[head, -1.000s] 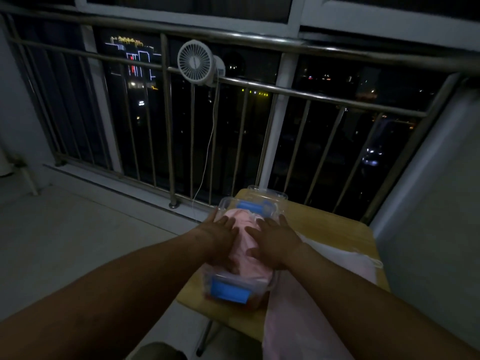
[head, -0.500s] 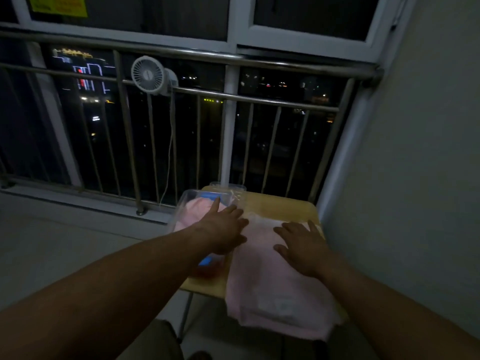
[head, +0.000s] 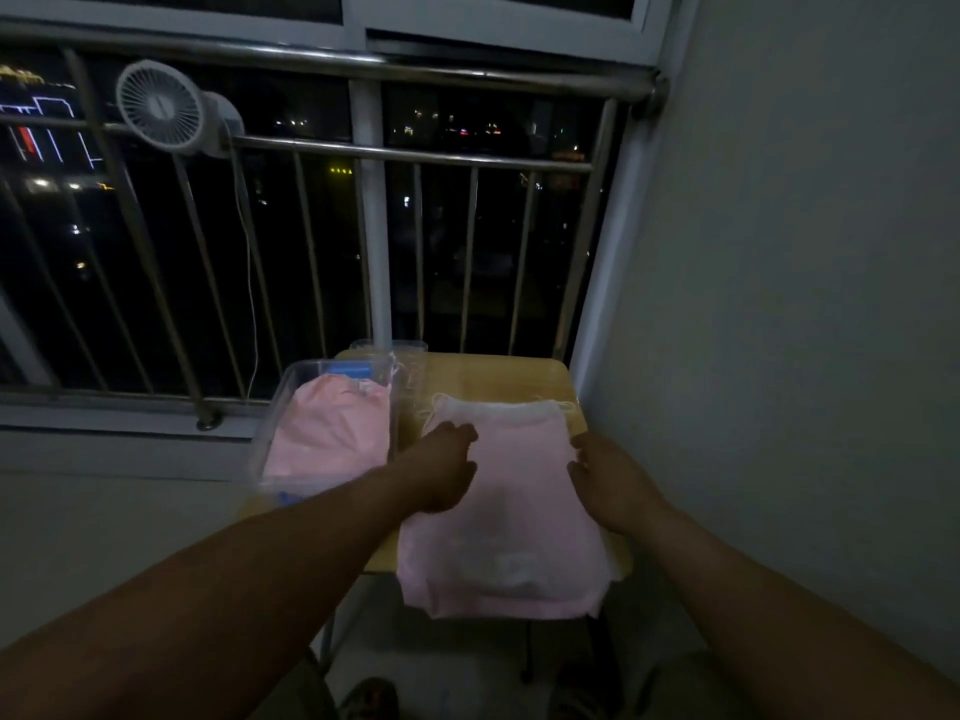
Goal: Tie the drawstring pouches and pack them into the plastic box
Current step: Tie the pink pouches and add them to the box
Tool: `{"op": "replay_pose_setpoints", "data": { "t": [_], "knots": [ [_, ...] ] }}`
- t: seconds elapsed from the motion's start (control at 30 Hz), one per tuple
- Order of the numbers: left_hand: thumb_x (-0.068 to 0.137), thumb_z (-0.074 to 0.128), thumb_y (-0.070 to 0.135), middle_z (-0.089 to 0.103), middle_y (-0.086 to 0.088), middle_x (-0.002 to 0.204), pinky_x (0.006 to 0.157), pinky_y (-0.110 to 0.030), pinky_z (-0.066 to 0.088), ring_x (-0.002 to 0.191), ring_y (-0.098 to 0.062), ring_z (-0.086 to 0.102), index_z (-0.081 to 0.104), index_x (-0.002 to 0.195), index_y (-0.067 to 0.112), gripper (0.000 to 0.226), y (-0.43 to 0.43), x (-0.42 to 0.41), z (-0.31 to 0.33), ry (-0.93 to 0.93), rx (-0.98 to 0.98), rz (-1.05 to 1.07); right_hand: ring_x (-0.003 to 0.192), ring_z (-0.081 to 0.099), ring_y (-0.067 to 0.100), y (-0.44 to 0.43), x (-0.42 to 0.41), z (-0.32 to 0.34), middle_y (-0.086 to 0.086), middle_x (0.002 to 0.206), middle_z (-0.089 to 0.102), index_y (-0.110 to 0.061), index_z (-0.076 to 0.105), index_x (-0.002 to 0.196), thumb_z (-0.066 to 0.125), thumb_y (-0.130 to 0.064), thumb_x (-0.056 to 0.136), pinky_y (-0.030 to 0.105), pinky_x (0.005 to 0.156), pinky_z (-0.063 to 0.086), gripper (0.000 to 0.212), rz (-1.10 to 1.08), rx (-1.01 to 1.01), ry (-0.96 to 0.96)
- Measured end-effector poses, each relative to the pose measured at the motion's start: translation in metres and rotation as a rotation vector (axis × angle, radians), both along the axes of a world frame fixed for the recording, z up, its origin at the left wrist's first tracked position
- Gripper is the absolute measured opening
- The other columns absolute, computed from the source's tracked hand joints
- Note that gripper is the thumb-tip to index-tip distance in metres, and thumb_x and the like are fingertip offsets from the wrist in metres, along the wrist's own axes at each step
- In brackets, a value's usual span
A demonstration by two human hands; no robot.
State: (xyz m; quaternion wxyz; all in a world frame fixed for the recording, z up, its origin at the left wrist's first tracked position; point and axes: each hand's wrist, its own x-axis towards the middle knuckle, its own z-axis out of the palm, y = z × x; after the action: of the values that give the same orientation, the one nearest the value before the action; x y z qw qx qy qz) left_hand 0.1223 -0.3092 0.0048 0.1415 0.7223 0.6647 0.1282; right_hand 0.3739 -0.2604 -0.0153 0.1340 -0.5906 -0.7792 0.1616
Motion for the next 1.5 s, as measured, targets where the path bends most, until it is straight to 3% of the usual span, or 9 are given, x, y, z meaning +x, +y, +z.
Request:
{"op": "replay_pose_setpoints", "data": {
  "t": [0.2, 0.33, 0.57, 0.77, 1.0, 1.13, 1.23, 1.37, 1.5],
  "knots": [
    [0.105, 0.051, 0.034, 0.049, -0.011, 0.15, 0.106, -0.037, 0.047, 0.131, -0.028, 0.054, 0.036, 0.155, 0.015, 0.056, 0.047, -0.004, -0.047, -0.14, -0.102, 0.16, 0.114, 0.06, 0.026, 0.059, -0.005, -0.038, 0.013, 0.138, 0.061, -0.007, 0.052, 0.142, 0.041, -0.014, 0.108, 0.022, 0.085, 0.039, 0.037, -0.172, -0.105, 0.149],
    [0.102, 0.055, 0.034, 0.055, -0.013, 0.143, 0.108, -0.037, 0.048, 0.128, -0.03, 0.055, 0.045, 0.146, 0.013, 0.05, 0.086, -0.007, -0.077, -0.257, -0.145, 0.371, 0.127, 0.055, 0.031, 0.101, -0.011, -0.057, 0.016, 0.14, 0.058, 0.003, 0.052, 0.14, 0.039, -0.007, 0.107, 0.016, 0.083, 0.03, 0.036, -0.181, -0.195, 0.187],
    [0.079, 0.044, 0.041, 0.06, -0.001, 0.13, 0.106, -0.047, 0.049, 0.122, -0.022, 0.058, 0.043, 0.144, 0.023, 0.068, 0.16, -0.013, -0.132, -0.339, -0.005, 0.542, 0.135, 0.05, 0.029, 0.147, -0.025, -0.076, 0.006, 0.152, 0.052, -0.02, 0.045, 0.153, 0.047, -0.015, 0.101, 0.032, 0.11, 0.039, 0.052, -0.199, -0.128, 0.282],
    [0.093, 0.053, 0.035, 0.054, -0.009, 0.129, 0.102, -0.047, 0.048, 0.123, -0.03, 0.054, 0.05, 0.134, 0.017, 0.044, 0.174, -0.002, -0.106, -0.201, 0.015, 0.69, 0.118, 0.059, 0.036, 0.175, -0.031, -0.092, 0.014, 0.131, 0.062, -0.011, 0.06, 0.131, 0.05, -0.024, 0.102, 0.04, 0.097, 0.047, 0.033, -0.289, -0.007, 0.186],
    [0.098, 0.051, 0.025, 0.061, -0.006, 0.12, 0.1, -0.051, 0.049, 0.116, -0.029, 0.059, 0.059, 0.127, 0.021, 0.031, 0.179, -0.007, -0.102, -0.191, 0.098, 0.652, 0.104, 0.064, 0.032, 0.187, -0.027, -0.086, 0.012, 0.116, 0.07, -0.014, 0.069, 0.11, 0.058, -0.015, 0.097, 0.031, 0.078, 0.041, 0.017, -0.321, -0.043, 0.321],
    [0.103, 0.046, 0.022, 0.061, -0.008, 0.109, 0.082, -0.032, 0.047, 0.094, -0.022, 0.06, 0.058, 0.122, 0.013, 0.024, 0.178, -0.002, -0.104, -0.221, 0.104, 0.61, 0.107, 0.065, 0.033, 0.183, -0.025, -0.081, 0.013, 0.12, 0.071, -0.013, 0.073, 0.117, 0.054, -0.006, 0.097, 0.028, 0.08, 0.042, 0.029, -0.306, -0.068, 0.374],
    [0.102, 0.05, 0.013, 0.062, -0.016, 0.111, 0.082, -0.037, 0.047, 0.1, -0.032, 0.062, 0.054, 0.117, 0.005, 0.018, 0.174, 0.004, -0.095, -0.415, 0.073, 0.627, 0.115, 0.063, 0.031, 0.176, -0.023, -0.076, 0.011, 0.129, 0.069, -0.013, 0.072, 0.126, 0.051, -0.003, 0.097, 0.024, 0.086, 0.041, 0.036, -0.295, -0.104, 0.44],
    [0.102, 0.054, 0.03, 0.066, -0.009, 0.107, 0.092, -0.044, 0.056, 0.097, -0.026, 0.065, 0.056, 0.118, 0.01, 0.025, 0.167, 0.008, -0.091, -0.616, 0.024, 0.607, 0.085, 0.062, 0.014, 0.165, -0.023, -0.07, -0.001, 0.098, 0.07, -0.026, 0.069, 0.093, 0.056, -0.018, 0.101, 0.024, 0.065, 0.041, 0.017, -0.247, -0.161, 0.527],
    [0.105, 0.05, 0.042, 0.069, -0.008, 0.099, 0.09, -0.039, 0.055, 0.092, -0.025, 0.066, 0.067, 0.108, 0.011, 0.036, 0.159, 0.009, -0.089, -0.615, 0.028, 0.58, 0.094, 0.064, 0.019, 0.153, -0.026, -0.067, -0.001, 0.103, 0.069, -0.021, 0.07, 0.11, 0.053, -0.035, 0.105, 0.027, 0.069, 0.044, 0.023, -0.238, -0.182, 0.67]
  ]
}}
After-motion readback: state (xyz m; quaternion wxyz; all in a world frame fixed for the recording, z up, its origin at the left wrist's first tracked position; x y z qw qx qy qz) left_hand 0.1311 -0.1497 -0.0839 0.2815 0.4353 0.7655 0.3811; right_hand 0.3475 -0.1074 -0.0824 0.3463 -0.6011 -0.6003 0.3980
